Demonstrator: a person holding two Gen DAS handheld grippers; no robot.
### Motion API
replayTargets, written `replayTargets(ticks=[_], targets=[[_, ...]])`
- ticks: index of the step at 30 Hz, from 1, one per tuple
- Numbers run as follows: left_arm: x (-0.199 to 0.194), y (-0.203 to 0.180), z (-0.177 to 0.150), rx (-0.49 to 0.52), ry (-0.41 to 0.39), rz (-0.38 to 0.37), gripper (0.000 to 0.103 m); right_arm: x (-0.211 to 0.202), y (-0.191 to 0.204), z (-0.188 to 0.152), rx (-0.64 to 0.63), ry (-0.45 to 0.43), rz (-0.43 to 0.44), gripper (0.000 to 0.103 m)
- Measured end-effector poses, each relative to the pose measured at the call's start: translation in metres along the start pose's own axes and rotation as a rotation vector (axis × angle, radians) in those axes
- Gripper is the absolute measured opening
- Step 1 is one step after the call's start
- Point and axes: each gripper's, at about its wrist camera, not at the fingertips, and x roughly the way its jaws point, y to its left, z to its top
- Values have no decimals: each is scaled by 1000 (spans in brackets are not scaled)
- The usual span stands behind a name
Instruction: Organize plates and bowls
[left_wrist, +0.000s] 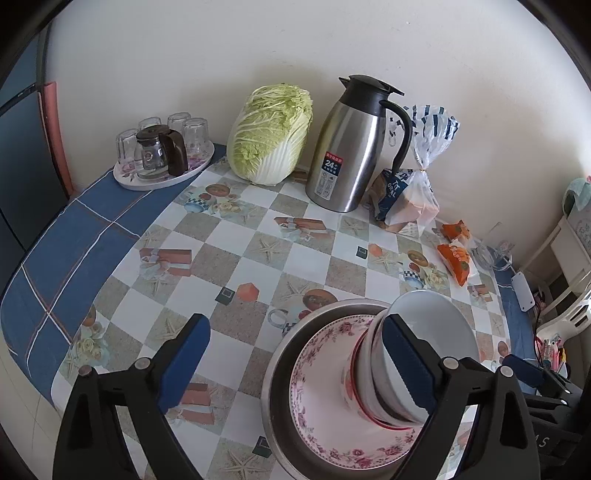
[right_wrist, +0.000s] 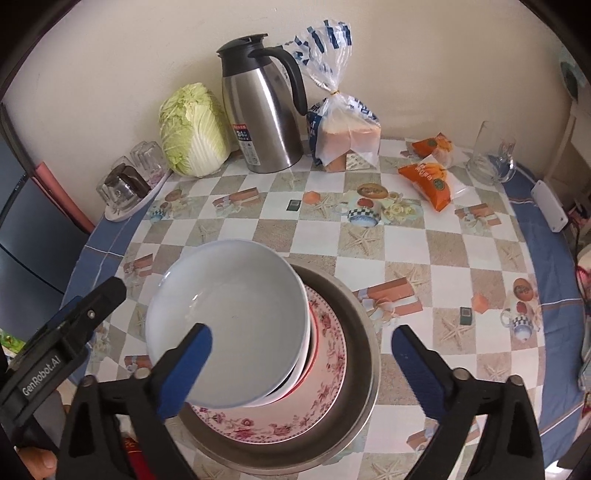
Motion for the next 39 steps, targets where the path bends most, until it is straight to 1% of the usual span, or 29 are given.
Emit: replayTargets(ticks=[6, 13, 15, 19, 21, 23, 30, 32, 35, 39], targets=[[-8, 5, -7, 19, -23, 28, 95, -5, 2, -7, -21, -27, -25, 103], [-18, 21, -21, 3, -36, -15, 95, -20, 0, -30, -27, -77, -33, 103], [-19, 23, -25, 11, -38, -11, 95, -23, -1, -37, -26, -87, -39, 103], [-23, 26, -34, 44, -49, 51, 95, -26, -5, -52, -25, -89, -48, 103], [-21, 29, -37, 45, -34, 73, 95, -25, -7, -57, -22, -81, -54, 103], [-19, 31, -40, 62, -14, 69, 95, -23, -9, -63, -22, -72, -60, 103], [-6, 22, -55, 215, 58, 112, 94, -14, -16, -78, -9, -28, -77, 103], [-1, 20, -58, 244, 83, 110, 94, -12, -18, -81, -4, -14, -79, 103], [2, 18, -62, 275, 99, 104, 94, -10, -20, -84, -1, -7, -86, 103], [7, 16, -65, 296, 122, 97, 94, -6, -20, -84, 1, 1, -90, 103]])
